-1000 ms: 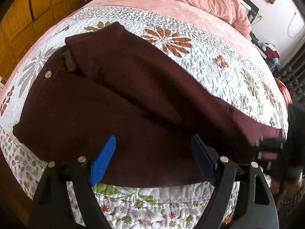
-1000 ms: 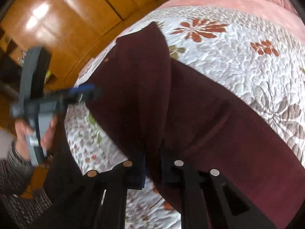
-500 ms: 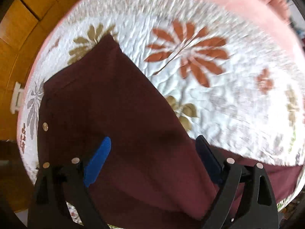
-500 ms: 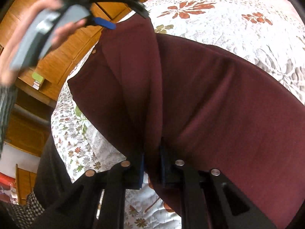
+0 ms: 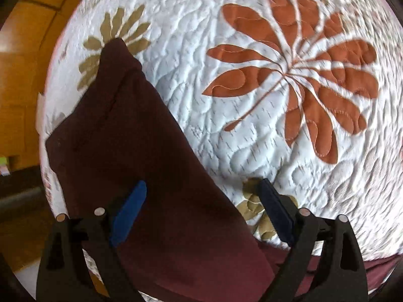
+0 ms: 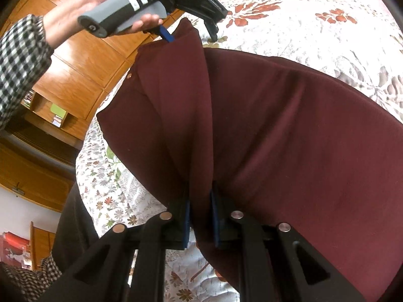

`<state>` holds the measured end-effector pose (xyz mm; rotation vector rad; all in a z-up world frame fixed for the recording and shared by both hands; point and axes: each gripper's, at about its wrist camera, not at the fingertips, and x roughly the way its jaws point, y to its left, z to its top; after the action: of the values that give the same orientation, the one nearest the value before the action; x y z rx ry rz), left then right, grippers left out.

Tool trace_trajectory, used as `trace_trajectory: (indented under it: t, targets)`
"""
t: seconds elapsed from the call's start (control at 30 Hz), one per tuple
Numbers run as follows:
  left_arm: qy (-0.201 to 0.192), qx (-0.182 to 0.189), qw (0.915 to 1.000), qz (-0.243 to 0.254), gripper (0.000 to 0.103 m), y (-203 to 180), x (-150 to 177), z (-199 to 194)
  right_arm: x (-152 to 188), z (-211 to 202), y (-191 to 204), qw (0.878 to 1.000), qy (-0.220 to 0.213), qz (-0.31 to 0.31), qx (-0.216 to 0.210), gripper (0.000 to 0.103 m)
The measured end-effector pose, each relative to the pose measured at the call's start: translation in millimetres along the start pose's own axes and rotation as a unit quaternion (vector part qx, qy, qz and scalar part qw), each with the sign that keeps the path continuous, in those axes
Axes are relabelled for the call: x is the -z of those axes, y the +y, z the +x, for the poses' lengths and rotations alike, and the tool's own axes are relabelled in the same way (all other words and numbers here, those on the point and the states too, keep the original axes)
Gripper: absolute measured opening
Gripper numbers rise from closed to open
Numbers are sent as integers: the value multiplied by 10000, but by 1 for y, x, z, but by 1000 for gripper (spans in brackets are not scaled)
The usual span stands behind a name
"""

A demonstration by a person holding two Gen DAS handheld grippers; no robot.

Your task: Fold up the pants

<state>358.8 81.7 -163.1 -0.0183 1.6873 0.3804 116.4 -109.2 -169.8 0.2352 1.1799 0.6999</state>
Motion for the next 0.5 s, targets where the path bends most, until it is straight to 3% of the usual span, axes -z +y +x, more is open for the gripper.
trace_trajectory:
  t: [0.03,0.07,0.1,0.13,0.17,0.3,0.4,0.5]
  targets:
    - [-32,41,9999,-86,71,6,0,-1,0,0,0,10000,-6,-6,-2,13]
    - [-127,76,9997,-192,49,12,1,-5,0,0,0,10000,-10,10,-16,12]
    - [-165,199,9994,-235,42,18,2,-7,0,0,-1,10000,-14,35,-28,12]
    - [-151,319,9991,-243,23,23,4,-8,-1,-1,-2,10000,-20,82,-44,12]
    - [-116,391,9989,-223,17,27,5,-9,-1,-1,-2,9999,-31,113,-50,13]
    - [-521,976,9928,-458,10,67,24,-25,-1,-3,-2,9998,-51,168,-26,13]
    - [-1231,1112,9852,-437,9,93,59,-51,-2,-8,0,9998,-109,164,56,15]
    - [-2020,1223,9705,-489,9,124,106,-76,-3,-14,4,9996,-178,98,197,19]
